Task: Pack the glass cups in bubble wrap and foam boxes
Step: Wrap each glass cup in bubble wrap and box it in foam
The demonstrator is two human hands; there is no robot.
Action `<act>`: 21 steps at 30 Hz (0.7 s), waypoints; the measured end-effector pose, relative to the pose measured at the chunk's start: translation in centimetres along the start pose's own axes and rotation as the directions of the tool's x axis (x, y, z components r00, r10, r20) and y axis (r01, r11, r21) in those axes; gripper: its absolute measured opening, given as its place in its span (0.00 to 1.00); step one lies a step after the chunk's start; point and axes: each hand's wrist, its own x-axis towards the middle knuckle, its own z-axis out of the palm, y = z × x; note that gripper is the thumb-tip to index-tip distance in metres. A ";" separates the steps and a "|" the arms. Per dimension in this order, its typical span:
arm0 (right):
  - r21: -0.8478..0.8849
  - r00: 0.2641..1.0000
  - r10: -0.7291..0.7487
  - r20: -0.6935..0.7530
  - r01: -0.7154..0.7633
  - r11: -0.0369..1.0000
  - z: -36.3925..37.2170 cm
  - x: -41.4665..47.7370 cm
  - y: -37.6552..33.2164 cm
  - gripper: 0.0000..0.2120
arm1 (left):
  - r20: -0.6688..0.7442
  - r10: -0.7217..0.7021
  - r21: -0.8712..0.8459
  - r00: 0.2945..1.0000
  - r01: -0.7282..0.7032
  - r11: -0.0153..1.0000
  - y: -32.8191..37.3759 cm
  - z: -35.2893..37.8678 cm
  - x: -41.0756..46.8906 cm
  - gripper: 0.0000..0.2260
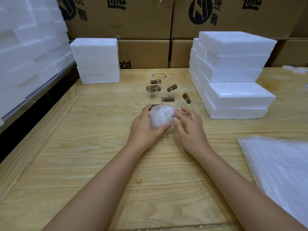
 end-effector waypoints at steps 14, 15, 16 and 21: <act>-0.545 0.937 0.161 -0.310 -0.313 0.778 -8.0 4.0 5.0 0.22 | -0.262 -0.089 -0.343 0.961 -0.007 0.939 0.1 -0.7 -0.4 0.33; -0.547 0.935 0.118 -0.333 -0.294 0.784 -7.9 3.9 5.1 0.20 | -0.278 -0.112 -0.370 0.954 0.001 0.929 0.0 -0.8 -0.3 0.28; -0.552 0.933 0.081 -0.350 -0.275 0.787 -7.8 3.9 5.0 0.18 | -0.295 -0.127 -0.389 0.947 0.003 0.921 -0.1 -0.8 -0.2 0.24; -0.558 0.947 -0.034 -0.320 -0.159 0.815 -7.1 3.4 3.8 0.12 | -0.369 -0.037 -0.450 0.929 -0.143 0.882 0.1 -1.1 -0.6 0.12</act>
